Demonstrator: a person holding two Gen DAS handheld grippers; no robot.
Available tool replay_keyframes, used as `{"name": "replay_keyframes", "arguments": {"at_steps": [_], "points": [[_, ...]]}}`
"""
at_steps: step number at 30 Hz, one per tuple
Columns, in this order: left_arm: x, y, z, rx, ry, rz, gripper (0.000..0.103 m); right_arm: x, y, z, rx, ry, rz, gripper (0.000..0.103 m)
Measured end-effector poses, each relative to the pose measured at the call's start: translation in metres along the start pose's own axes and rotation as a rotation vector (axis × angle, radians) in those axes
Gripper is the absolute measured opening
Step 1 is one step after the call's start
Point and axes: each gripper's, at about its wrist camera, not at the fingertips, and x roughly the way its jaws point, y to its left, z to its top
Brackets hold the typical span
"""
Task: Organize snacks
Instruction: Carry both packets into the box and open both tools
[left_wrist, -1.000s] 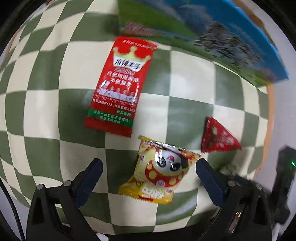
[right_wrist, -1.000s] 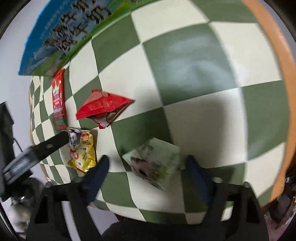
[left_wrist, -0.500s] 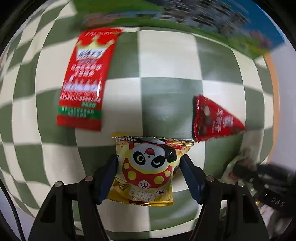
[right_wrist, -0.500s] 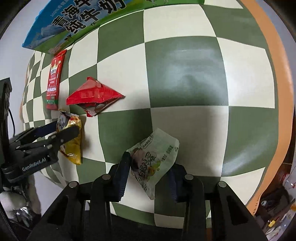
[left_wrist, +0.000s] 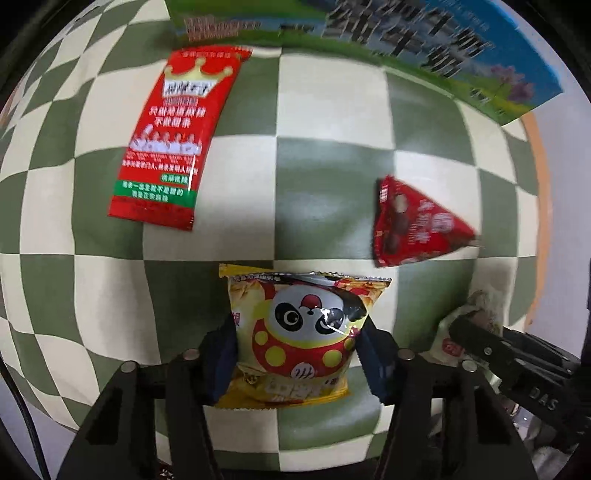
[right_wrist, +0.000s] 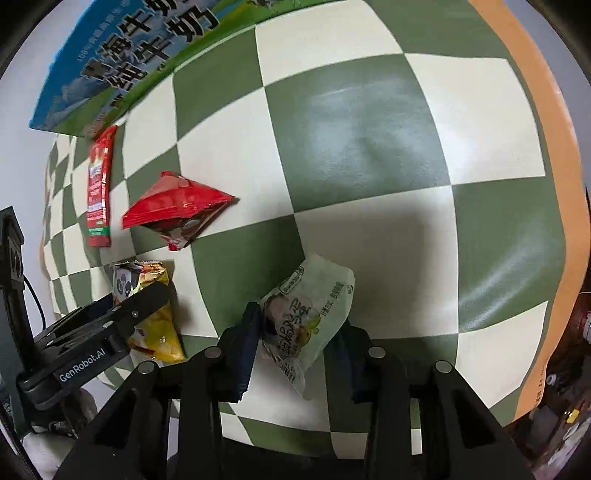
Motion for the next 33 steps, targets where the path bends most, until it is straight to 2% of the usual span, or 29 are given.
{"name": "replay_keyframes", "arguments": {"at_steps": [2,8,10,12,14,15,17,19,24,27,33], "points": [[-0.013,-0.003,-0.003,-0.003,-0.002,-0.046,0.054,-0.009,-0.001,-0.001,-0.016,-0.017,0.001,0.039],[-0.075,-0.020,0.000,0.024,-0.088,-0.137,0.054,-0.048,-0.006,-0.003,-0.059,-0.095,0.034,0.039],[-0.098,-0.022,0.015,0.028,-0.128,-0.165,0.054,-0.067,-0.005,0.000,-0.066,-0.124,0.057,0.039],[-0.127,-0.023,0.047,0.038,-0.160,-0.188,0.054,-0.087,-0.006,0.005,-0.068,-0.150,0.082,0.039],[-0.148,-0.031,0.057,0.041,-0.188,-0.210,0.054,-0.109,-0.001,0.013,-0.077,-0.192,0.101,0.039],[-0.153,-0.029,0.079,0.047,-0.199,-0.216,0.054,-0.116,0.006,0.016,-0.081,-0.210,0.106,0.039],[-0.173,-0.031,0.101,0.063,-0.238,-0.203,0.054,-0.140,0.009,0.030,-0.092,-0.251,0.124,0.039],[-0.174,-0.041,0.122,0.081,-0.271,-0.176,0.054,-0.163,0.014,0.044,-0.112,-0.293,0.127,0.039],[-0.191,-0.038,0.172,0.117,-0.330,-0.084,0.055,-0.207,0.030,0.094,-0.169,-0.385,0.062,0.039],[-0.190,-0.029,0.199,0.116,-0.322,-0.042,0.055,-0.220,0.038,0.128,-0.203,-0.407,-0.007,0.039],[-0.164,-0.011,0.244,0.106,-0.267,0.054,0.055,-0.213,0.050,0.185,-0.235,-0.372,-0.115,0.039]]}}
